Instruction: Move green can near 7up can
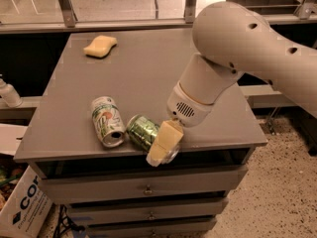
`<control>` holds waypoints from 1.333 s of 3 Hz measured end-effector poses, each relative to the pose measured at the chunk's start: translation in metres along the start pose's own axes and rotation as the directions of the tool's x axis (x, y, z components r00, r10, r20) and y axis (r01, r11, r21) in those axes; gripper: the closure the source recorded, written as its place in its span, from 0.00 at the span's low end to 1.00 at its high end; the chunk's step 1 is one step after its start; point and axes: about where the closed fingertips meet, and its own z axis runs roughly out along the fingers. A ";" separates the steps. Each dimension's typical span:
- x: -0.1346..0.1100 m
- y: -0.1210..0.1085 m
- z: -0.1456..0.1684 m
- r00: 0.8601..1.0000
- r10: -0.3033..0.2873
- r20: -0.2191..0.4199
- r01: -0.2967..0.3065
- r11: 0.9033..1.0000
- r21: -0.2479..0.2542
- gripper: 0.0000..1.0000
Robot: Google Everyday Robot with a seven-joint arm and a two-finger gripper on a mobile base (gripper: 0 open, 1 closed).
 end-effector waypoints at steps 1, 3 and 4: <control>0.000 0.000 -0.001 1.000 0.000 0.000 0.000 1.000 0.000 0.00; 0.004 0.003 0.007 1.000 -0.002 -0.004 0.001 0.998 -0.056 0.00; 0.005 0.007 0.003 0.998 0.025 -0.049 -0.030 0.995 -0.094 0.00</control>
Offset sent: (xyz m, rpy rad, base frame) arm 0.0061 0.0039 -0.0087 -0.0250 -0.0488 -0.0137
